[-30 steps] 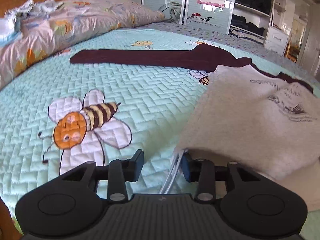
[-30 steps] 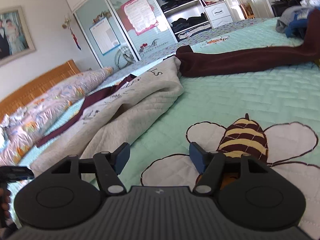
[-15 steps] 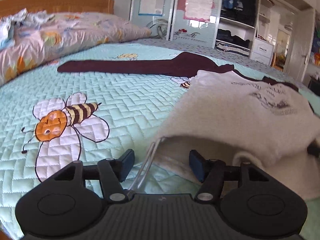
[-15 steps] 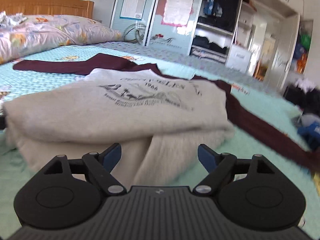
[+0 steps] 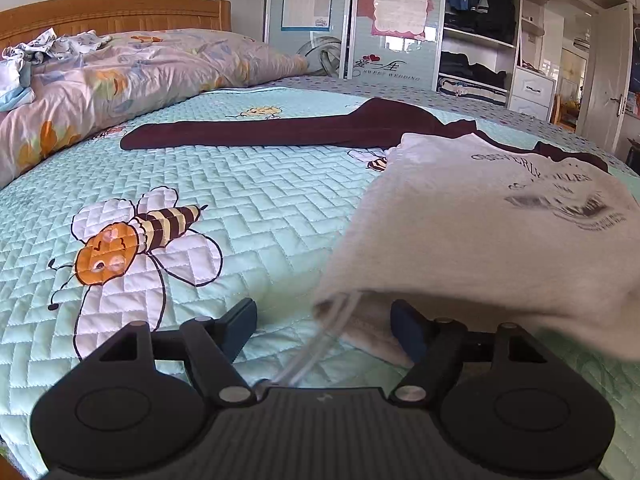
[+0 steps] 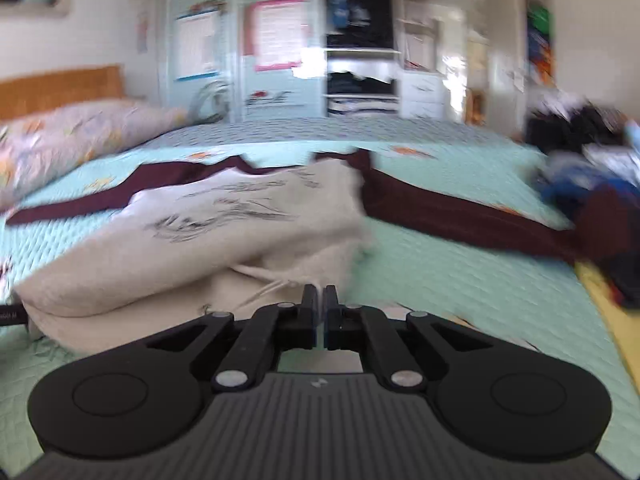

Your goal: Fold clothes

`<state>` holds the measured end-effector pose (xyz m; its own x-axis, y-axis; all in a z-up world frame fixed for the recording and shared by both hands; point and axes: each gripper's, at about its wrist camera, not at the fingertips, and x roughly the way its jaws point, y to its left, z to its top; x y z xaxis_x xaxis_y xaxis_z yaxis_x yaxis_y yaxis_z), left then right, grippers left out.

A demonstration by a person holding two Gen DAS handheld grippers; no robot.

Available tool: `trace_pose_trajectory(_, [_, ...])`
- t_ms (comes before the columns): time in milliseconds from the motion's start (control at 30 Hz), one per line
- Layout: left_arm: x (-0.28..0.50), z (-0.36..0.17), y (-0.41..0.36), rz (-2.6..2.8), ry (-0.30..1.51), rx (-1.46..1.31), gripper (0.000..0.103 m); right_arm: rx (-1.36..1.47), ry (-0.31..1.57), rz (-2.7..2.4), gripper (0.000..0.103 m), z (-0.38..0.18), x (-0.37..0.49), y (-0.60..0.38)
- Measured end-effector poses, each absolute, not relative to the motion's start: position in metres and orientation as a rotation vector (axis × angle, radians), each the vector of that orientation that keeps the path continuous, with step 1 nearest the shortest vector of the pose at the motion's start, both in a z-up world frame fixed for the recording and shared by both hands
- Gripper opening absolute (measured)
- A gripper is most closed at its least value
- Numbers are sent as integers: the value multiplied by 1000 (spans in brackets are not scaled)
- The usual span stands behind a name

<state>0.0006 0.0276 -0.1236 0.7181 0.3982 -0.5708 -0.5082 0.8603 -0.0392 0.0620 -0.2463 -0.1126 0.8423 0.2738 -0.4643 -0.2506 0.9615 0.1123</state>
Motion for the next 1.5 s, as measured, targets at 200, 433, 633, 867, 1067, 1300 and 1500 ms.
trace_pose_trajectory(200, [-2, -120, 27, 525, 597, -214, 82, 258, 652, 251, 0, -147, 57, -319])
trace_pose_trajectory(433, [-14, -109, 23, 543, 610, -282, 82, 9, 458, 335, 7, -115, 45, -281])
trace_pose_trajectory(633, [-18, -98, 13, 500, 592, -306, 82, -406, 398, 407, 24, -122, 59, -217])
trace_pose_trajectory(867, [-20, -95, 9, 483, 606, -306, 83, -729, 377, 389, 32, -143, 74, -177])
trace_pose_trajectory(1067, [-21, -94, 8, 482, 630, -301, 84, -865, 323, 335, 32, -154, 80, -165])
trace_pose_trajectory(1300, [-26, -89, 2, 487, 635, -302, 87, -741, 332, 366, 30, -142, 72, -186])
trace_pose_trajectory(1500, [-21, -83, -15, 444, 625, -271, 88, -725, 367, 389, 36, -144, 67, -196])
